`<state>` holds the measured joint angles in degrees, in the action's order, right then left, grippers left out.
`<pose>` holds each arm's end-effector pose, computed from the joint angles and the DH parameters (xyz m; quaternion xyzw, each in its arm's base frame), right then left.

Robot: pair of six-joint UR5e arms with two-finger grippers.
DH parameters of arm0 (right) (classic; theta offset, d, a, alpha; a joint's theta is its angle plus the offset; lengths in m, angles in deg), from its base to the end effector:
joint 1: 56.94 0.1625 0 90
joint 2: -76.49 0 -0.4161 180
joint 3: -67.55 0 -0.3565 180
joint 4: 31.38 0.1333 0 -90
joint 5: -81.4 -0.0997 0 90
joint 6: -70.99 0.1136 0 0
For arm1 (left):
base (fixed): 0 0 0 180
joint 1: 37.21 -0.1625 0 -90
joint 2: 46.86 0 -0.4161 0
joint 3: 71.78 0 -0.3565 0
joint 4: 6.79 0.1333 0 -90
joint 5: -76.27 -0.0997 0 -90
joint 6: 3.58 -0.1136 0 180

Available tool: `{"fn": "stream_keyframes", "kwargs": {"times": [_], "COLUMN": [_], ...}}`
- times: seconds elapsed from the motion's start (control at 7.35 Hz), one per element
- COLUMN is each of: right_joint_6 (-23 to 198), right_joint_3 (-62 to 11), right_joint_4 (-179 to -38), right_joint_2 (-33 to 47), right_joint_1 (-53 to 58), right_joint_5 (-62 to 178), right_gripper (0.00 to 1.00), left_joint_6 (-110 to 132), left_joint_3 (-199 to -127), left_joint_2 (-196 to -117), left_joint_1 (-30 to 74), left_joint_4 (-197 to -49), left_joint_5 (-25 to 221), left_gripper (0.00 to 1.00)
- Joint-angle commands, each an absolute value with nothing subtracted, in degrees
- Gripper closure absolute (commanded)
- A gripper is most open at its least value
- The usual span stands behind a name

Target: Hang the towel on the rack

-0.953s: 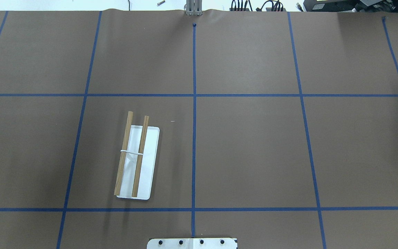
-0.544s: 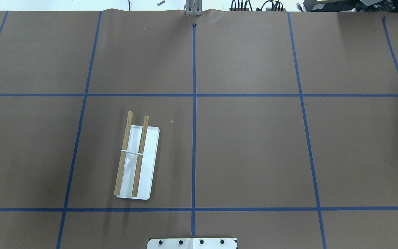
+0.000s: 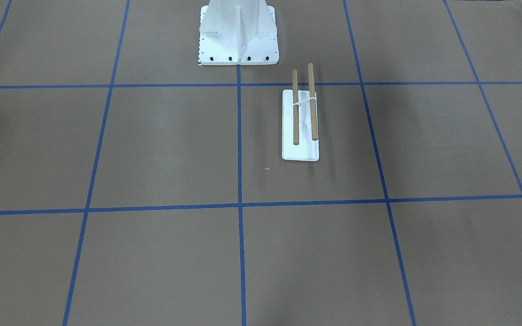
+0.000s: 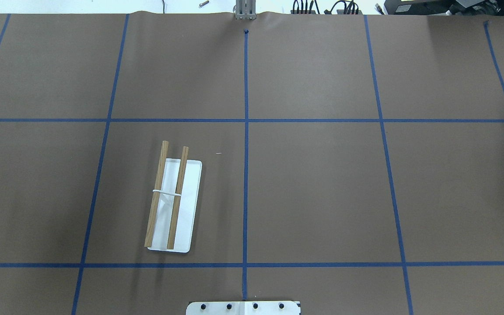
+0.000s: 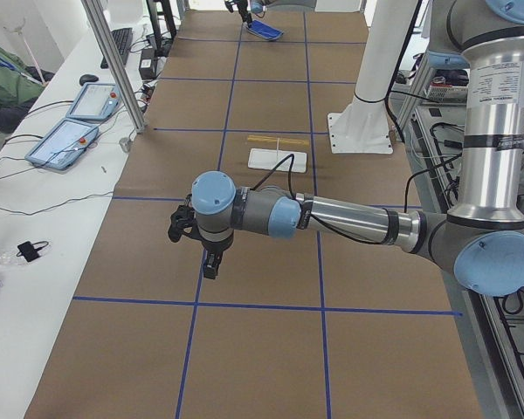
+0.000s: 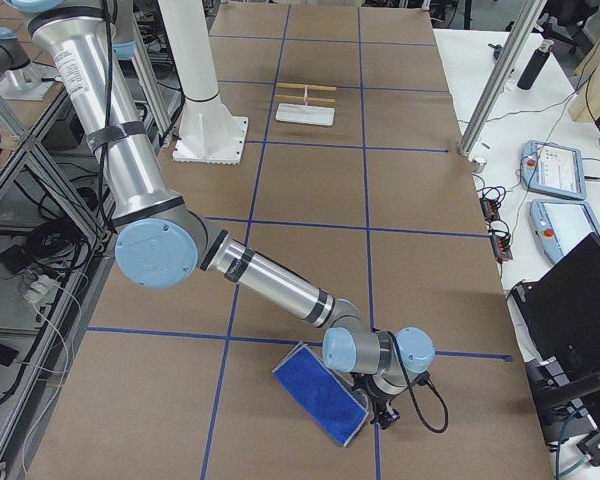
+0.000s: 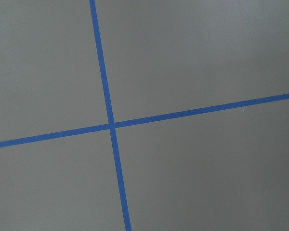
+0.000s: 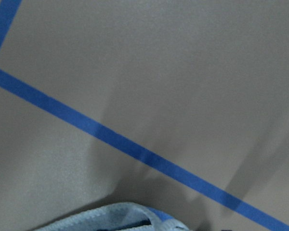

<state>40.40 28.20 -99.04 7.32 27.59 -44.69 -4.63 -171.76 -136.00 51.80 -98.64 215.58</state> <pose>0.0142 -0.5480 0.8327 0.0067 -0.3152 -0.2745 0.9085 -0.0392 -0.4585 0.5758 0.0871 0.4152 0.0560 0.9038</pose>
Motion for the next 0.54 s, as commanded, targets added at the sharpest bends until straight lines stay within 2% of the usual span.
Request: {"fn": "stream_keyframes", "kwargs": {"times": [0.0,0.14,0.27,0.41], "right_joint_6": [40.5,41.5,42.2,42.5], "right_joint_3": [31.0,32.1,32.0,31.9], "right_joint_4": [-95.0,-93.7,-93.8,-93.9], "right_joint_2": [7.3,8.0,8.5,8.6], "right_joint_1": [26.8,26.6,26.6,26.6], "right_joint_5": [-44.6,-44.7,-45.3,-45.3], "right_gripper": [0.21,0.38,0.87,1.00], "left_joint_6": [-4.6,-4.6,-4.6,-4.6], "left_joint_3": [-171.7,-171.7,-171.7,-171.7], "left_joint_2": [-136.0,-136.0,-136.1,-136.0], "left_joint_1": [51.4,51.4,51.4,51.4], "left_joint_4": [-98.7,-98.7,-98.7,-98.7], "left_joint_5": [215.6,215.6,215.6,215.6], "left_gripper": [0.01,0.01,0.01,0.01]}}
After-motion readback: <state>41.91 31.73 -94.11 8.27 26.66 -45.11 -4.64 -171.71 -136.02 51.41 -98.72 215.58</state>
